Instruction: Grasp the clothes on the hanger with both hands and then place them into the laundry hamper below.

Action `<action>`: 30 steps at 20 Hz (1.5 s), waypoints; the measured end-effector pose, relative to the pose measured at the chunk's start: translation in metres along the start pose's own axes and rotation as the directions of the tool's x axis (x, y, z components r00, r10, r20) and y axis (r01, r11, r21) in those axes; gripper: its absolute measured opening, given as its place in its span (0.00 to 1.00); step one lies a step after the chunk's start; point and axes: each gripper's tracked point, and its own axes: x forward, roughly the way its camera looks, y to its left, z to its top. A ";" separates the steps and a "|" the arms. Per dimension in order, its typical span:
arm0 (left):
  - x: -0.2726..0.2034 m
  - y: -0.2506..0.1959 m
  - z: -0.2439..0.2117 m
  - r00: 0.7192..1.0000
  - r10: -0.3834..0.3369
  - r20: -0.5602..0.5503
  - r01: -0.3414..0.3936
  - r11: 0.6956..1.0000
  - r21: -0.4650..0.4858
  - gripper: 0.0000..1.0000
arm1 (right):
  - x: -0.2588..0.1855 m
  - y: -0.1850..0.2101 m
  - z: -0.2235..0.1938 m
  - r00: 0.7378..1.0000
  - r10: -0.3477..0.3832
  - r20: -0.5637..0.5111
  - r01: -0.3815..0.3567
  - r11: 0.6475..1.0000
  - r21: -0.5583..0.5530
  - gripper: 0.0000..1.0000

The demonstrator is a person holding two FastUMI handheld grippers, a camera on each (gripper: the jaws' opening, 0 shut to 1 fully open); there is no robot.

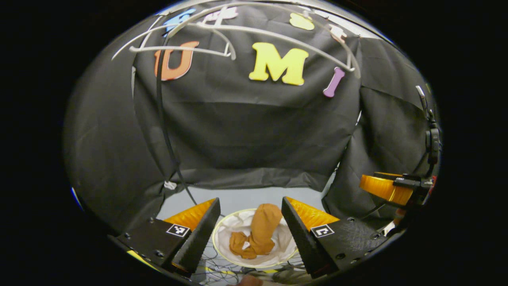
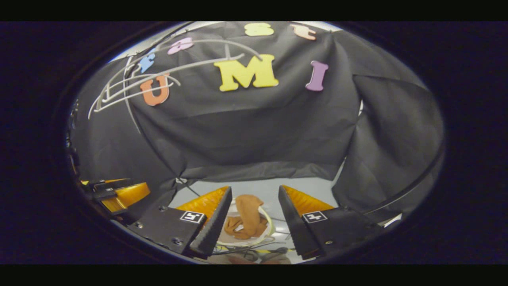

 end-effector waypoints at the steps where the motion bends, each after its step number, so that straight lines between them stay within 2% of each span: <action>1: -0.005 -0.007 0.008 1.000 -0.007 0.023 0.007 1.000 0.013 0.95 | -0.007 -0.004 0.011 1.000 -0.002 0.032 0.002 1.000 0.002 0.76; 5: -0.035 -0.026 0.029 0.994 -0.005 0.108 0.002 1.000 0.026 0.95 | -0.054 -0.018 0.040 0.993 0.007 0.117 -0.005 1.000 -0.016 0.76; 8: -0.052 -0.032 0.048 0.984 0.041 0.174 -0.046 0.999 0.025 1.00 | -0.081 -0.034 0.050 0.986 0.020 0.167 -0.015 1.000 -0.027 0.77; 9: -0.061 -0.034 0.056 0.978 0.055 0.202 -0.061 0.998 0.022 1.00 | -0.092 -0.041 0.055 0.981 0.020 0.191 -0.015 0.999 -0.030 0.77; 10: -0.075 -0.036 0.062 0.969 0.074 0.234 -0.080 0.997 0.015 0.95 | -0.105 -0.048 0.063 0.975 0.022 0.220 -0.014 0.999 -0.036 0.77; 11: -0.090 -0.038 0.068 0.959 0.092 0.267 -0.098 0.995 0.007 1.00 | -0.120 -0.053 0.072 0.966 0.027 0.256 -0.018 0.999 -0.038 0.77; 13: -0.125 -0.044 0.086 0.928 0.130 0.350 -0.140 0.990 0.005 1.00 | -0.154 -0.059 0.091 0.940 0.049 0.337 -0.037 0.999 -0.039 0.77; 16: -0.181 -0.054 0.104 0.870 0.166 0.464 -0.181 0.983 -0.011 0.90 | -0.202 -0.067 0.108 0.897 0.110 0.427 -0.097 0.994 -0.053 0.75; 17: -0.204 -0.060 0.109 0.849 0.174 0.499 -0.187 0.982 -0.023 0.87 | -0.219 -0.068 0.112 0.882 0.130 0.453 -0.118 0.992 -0.055 0.77; 18: -0.226 -0.064 0.112 0.827 0.183 0.532 -0.195 0.980 -0.033 0.89 | -0.233 -0.070 0.116 0.867 0.148 0.475 -0.136 0.989 -0.059 0.80; 19: -0.245 -0.068 0.113 0.807 0.188 0.560 -0.204 0.978 -0.036 0.92 | -0.247 -0.072 0.116 0.855 0.163 0.492 -0.146 0.987 -0.072 0.80; 20: -0.264 -0.070 0.113 0.785 0.197 0.588 -0.217 0.975 -0.038 0.94 | -0.260 -0.075 0.118 0.842 0.174 0.510 -0.151 0.985 -0.087 0.75; 21: -0.284 -0.073 0.118 0.763 0.209 0.612 -0.238 0.971 -0.035 0.96 | -0.273 -0.078 0.119 0.830 0.182 0.527 -0.151 0.983 -0.100 0.80; 23: -0.312 -0.076 0.125 0.722 0.217 0.657 -0.272 0.962 -0.019 1.00 | -0.297 -0.088 0.122 0.805 0.187 0.563 -0.146 0.982 -0.117 0.77; 24: -0.320 -0.079 0.126 0.712 0.214 0.669 -0.275 0.961 -0.015 0.98 | -0.304 -0.094 0.125 0.796 0.184 0.577 -0.145 0.983 -0.114 0.77; 28: -0.339 -0.080 0.126 0.706 0.237 0.668 -0.290 0.956 -0.034 0.88 | -0.321 -0.114 0.128 0.791 0.160 0.590 -0.129 0.987 -0.096 0.98; 30: -0.341 -0.079 0.127 0.708 0.237 0.666 -0.281 0.959 -0.042 1.00 | -0.328 -0.124 0.131 0.787 0.135 0.602 -0.101 0.991 -0.090 0.98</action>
